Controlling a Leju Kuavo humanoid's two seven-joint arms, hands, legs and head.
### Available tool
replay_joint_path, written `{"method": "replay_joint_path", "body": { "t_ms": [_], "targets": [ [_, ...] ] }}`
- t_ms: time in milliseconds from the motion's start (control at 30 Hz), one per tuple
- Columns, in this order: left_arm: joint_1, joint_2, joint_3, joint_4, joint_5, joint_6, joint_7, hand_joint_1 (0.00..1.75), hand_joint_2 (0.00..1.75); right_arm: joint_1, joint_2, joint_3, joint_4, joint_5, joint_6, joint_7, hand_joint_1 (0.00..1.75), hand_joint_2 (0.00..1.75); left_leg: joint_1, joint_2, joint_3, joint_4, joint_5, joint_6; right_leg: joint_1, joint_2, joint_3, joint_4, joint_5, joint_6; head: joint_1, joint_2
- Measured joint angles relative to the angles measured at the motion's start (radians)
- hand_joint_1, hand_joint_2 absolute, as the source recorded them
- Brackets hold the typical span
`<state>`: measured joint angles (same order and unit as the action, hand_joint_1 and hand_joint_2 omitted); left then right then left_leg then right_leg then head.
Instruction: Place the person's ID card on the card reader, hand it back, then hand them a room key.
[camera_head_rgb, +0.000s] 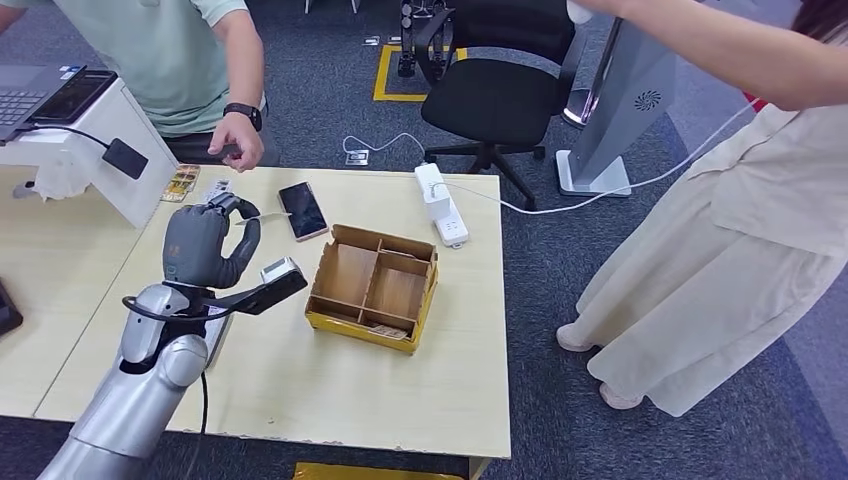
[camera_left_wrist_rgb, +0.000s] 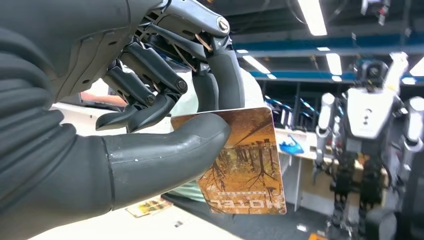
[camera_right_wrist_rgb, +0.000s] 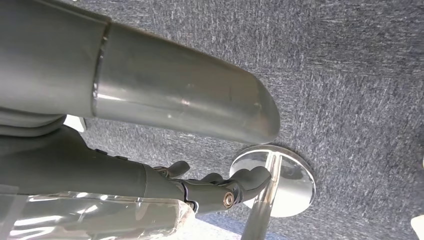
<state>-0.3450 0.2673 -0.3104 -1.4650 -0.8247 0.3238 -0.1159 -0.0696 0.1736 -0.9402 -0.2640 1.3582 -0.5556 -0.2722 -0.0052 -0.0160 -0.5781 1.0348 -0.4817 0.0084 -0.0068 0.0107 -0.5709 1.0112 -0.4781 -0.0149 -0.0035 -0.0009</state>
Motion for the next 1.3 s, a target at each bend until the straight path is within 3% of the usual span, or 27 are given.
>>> {"method": "replay_joint_path", "body": {
  "t_ms": [200,400,667,833,1300],
  "targets": [
    [-0.070,-0.078,0.037,0.094,-0.001,0.112,0.029,1.75,1.75,-0.002,0.000,0.015,0.006,0.000,-0.006,0.001,0.00,0.00,0.000,0.000,0.000,0.000,0.000,0.000,0.000,0.000,0.000,0.000,0.000,0.000,0.000,0.000],
    [-0.116,-0.121,0.070,0.175,-0.037,0.201,0.046,1.75,1.75,-0.002,0.000,0.021,0.011,0.000,-0.016,0.010,0.00,0.00,0.000,0.000,0.000,0.000,0.000,0.000,0.000,0.001,0.000,0.000,0.000,0.000,0.000,0.000],
    [-0.153,-0.153,0.112,0.242,-0.046,0.265,0.057,1.75,1.75,0.001,0.001,0.028,0.018,-0.006,-0.020,0.018,0.00,0.00,0.000,0.000,-0.001,0.000,0.000,0.000,0.000,0.001,-0.001,0.000,0.000,0.000,0.000,0.000],
    [-0.161,-0.163,0.137,0.266,-0.044,0.304,0.055,1.75,1.75,0.007,0.025,0.028,0.022,-0.021,-0.074,0.026,0.00,0.00,0.000,0.000,-0.001,0.000,0.000,0.000,0.000,0.001,-0.001,0.000,0.000,0.000,0.000,0.000],
    [-0.182,-0.181,0.164,0.298,-0.039,0.306,0.051,1.75,1.75,0.012,0.052,0.028,0.033,-0.024,-0.089,0.032,0.00,0.00,0.000,0.000,-0.001,0.000,0.000,0.000,0.000,0.001,-0.001,0.000,0.000,0.000,0.000,0.000]
  ]
}}
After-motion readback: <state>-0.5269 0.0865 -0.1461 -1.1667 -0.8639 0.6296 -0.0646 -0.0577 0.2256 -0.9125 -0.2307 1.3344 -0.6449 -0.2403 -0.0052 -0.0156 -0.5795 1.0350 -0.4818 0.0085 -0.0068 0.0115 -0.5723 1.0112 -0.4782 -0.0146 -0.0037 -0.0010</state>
